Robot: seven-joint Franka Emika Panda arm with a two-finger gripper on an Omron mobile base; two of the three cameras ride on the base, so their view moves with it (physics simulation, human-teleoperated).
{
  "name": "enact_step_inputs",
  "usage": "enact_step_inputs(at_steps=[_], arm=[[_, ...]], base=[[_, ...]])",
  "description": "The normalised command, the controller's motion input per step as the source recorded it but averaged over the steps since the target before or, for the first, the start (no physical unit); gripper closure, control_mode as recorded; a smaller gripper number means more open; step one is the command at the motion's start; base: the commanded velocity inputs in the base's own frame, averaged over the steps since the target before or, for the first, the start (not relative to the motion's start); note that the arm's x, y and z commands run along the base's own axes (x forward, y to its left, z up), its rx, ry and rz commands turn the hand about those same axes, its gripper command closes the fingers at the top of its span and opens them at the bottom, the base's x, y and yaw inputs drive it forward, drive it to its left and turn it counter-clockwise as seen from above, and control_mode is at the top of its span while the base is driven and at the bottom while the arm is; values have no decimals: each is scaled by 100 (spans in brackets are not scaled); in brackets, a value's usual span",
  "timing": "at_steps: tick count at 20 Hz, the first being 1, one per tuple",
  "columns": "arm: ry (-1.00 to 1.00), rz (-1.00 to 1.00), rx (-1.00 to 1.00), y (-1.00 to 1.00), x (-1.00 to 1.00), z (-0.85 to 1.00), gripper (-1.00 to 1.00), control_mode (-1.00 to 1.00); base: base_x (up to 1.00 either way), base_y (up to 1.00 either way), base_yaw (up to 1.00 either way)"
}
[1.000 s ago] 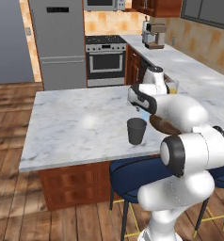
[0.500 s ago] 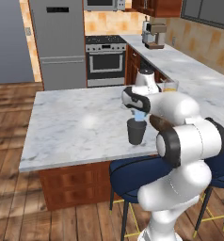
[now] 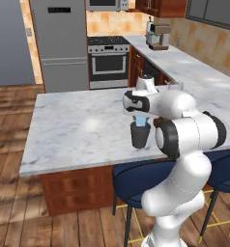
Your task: There are two ice cubes in the ice bowl. Place both ice cubes in the glass cup.
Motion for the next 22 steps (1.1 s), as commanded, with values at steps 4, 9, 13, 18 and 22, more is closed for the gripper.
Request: enact_step_inputs(at_steps=[4, 9, 13, 18, 22], arm=[[0, 1, 0, -1, 14, -17, 100, -100], [0, 1, 0, 0, 11, -25, 100, -100], [0, 0, 0, -3, 11, -11, 100, -100], [0, 0, 0, -10, 8, -8, 100, -100], [0, 1, 0, -2, 1, -22, 100, -100]], base=[[0, 0, 0], [0, 0, 0], [0, 0, 0], [0, 0, 0], [0, 0, 0]])
